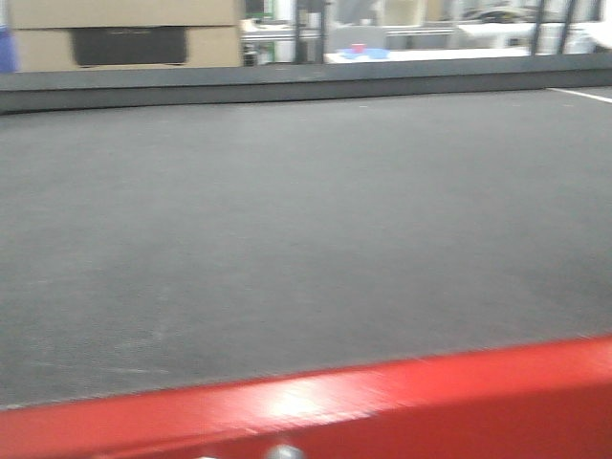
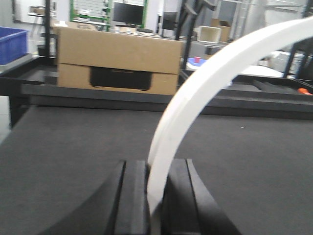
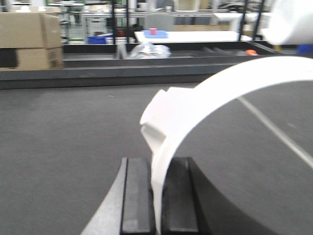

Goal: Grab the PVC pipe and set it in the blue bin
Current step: 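Drive the base away from the table holding the clamp in both grippers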

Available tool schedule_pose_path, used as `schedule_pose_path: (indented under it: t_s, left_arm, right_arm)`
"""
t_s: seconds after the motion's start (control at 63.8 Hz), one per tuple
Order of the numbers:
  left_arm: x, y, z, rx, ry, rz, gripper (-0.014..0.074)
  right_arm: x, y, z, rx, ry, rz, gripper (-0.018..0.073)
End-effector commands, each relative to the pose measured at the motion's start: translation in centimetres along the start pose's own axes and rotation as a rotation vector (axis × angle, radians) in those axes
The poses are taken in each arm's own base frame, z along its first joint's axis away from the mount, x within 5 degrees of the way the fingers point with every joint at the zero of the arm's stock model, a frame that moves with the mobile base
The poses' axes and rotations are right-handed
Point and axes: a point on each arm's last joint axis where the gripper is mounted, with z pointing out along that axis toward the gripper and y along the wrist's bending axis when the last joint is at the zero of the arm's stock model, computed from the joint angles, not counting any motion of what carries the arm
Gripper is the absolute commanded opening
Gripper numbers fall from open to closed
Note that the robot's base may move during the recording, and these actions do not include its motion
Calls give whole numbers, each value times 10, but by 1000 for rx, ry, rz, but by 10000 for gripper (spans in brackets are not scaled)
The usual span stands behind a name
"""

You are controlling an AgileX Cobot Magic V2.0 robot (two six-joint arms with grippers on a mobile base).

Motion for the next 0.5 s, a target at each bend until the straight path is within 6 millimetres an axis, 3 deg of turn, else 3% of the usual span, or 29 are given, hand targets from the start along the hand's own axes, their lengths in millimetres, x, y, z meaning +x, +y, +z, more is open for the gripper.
schedule_pose_path:
  t_s: [0.0,0.486]
  left_arm:
    - [-4,0,-1,2,-31,-6,-111]
    - [-4,0,-1,2,-31,-6,-111]
  right_arm:
    - [-3,0,-1,3,-36,-11,-169]
    - [-3,0,-1,3,-36,-11,-169]
